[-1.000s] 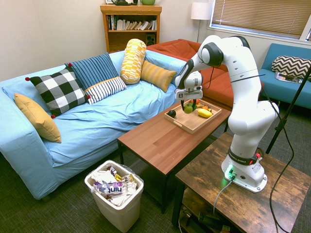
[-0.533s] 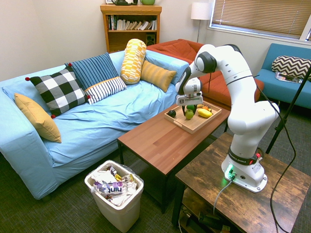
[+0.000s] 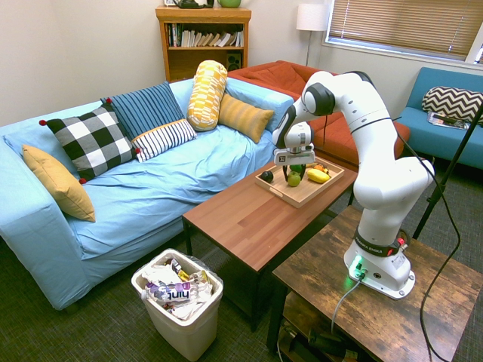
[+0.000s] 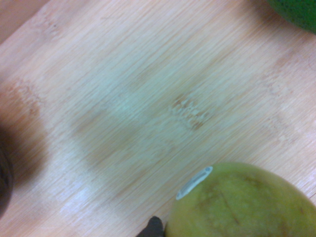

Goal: Put the apple in the tray

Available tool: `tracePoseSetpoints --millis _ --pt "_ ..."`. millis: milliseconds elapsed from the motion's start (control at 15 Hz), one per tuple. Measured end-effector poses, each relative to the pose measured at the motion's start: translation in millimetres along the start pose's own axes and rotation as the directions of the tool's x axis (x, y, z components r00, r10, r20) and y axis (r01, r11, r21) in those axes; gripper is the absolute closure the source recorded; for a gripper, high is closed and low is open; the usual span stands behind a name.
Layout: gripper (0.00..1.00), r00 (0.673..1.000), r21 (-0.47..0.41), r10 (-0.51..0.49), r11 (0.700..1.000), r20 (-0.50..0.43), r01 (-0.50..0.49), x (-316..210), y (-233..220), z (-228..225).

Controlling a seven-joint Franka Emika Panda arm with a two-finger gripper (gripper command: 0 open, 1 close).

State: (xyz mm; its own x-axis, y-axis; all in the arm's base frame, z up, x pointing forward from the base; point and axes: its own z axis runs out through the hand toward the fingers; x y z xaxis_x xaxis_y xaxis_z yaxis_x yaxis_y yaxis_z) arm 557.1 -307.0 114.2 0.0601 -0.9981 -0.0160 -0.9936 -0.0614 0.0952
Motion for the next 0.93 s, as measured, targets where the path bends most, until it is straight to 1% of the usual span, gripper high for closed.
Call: tracePoseSetpoints --millis 400,533,800,933 --pt "0.0 1.0 0.018 -0.003 1.0 0.011 0.003 2 0 -4" --pt "0.0 1.0 0.038 -0.003 0.999 0.005 0.003 3 2 -20" --pt "0.0 1.0 0.08 0.001 0.997 -0.011 0.0 -1 19 -71" --pt "0.0 1.0 0.086 0.001 0.996 -0.025 0.001 -4 26 -84"
